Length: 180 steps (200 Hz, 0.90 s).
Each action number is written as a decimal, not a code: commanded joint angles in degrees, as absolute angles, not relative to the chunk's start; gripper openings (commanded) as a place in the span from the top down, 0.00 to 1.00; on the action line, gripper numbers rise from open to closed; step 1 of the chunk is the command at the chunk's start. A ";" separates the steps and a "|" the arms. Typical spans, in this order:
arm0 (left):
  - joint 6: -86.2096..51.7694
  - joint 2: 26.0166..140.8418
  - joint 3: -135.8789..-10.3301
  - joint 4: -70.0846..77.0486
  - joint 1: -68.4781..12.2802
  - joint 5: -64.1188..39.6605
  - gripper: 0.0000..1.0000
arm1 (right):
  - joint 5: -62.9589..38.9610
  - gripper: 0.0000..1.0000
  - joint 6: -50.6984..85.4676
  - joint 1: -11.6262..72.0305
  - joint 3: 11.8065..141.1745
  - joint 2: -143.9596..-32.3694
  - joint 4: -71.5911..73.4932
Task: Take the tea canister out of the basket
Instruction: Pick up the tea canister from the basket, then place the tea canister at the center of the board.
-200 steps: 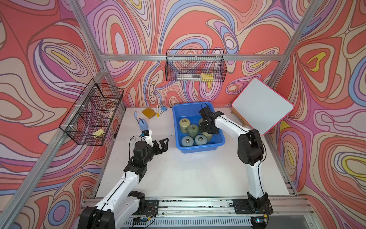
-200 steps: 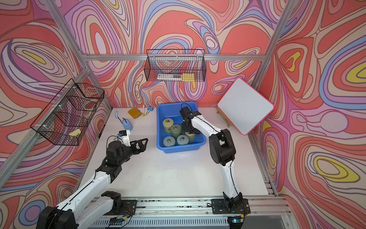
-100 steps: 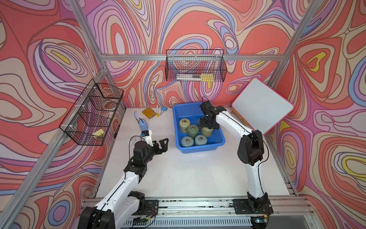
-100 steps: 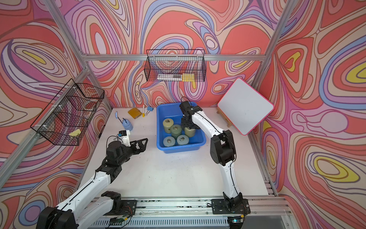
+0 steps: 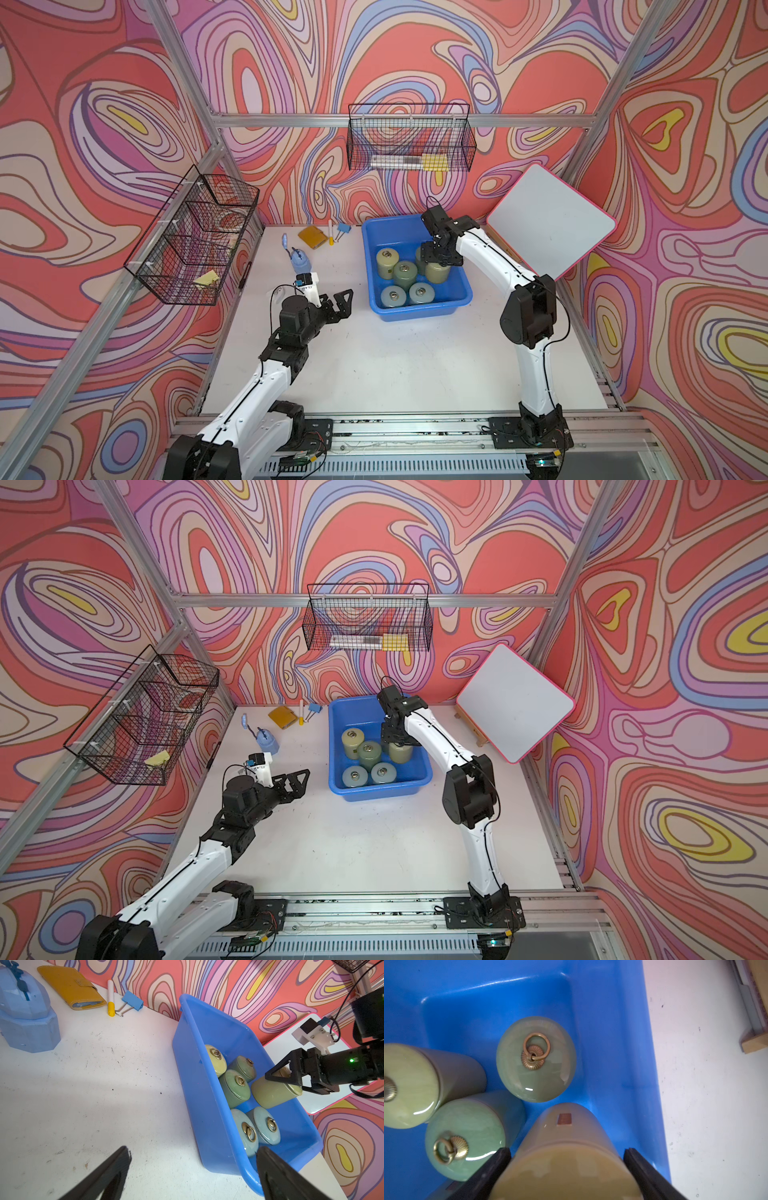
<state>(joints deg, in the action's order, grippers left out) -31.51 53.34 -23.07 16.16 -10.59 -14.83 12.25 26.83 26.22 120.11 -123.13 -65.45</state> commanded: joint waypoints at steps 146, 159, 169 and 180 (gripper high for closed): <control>-31.20 51.72 -22.69 16.57 -10.85 -14.54 0.01 | 12.57 0.39 28.45 29.25 103.17 -93.77 -65.13; -31.40 51.62 -22.53 16.78 -10.88 -14.59 0.01 | 12.52 0.39 29.38 29.95 100.03 -90.68 -65.06; -31.50 51.60 -22.42 16.93 -10.89 -14.65 0.01 | 12.39 0.39 30.02 30.42 97.64 -88.36 -65.04; -31.60 51.59 -22.44 16.96 -10.89 -14.74 0.01 | 12.30 0.39 30.92 31.13 94.96 -86.14 -65.05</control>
<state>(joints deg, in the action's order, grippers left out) -31.53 52.23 -23.05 16.14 -10.59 -14.83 11.49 28.45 29.76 98.41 -91.68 -66.89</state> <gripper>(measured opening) 0.990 0.832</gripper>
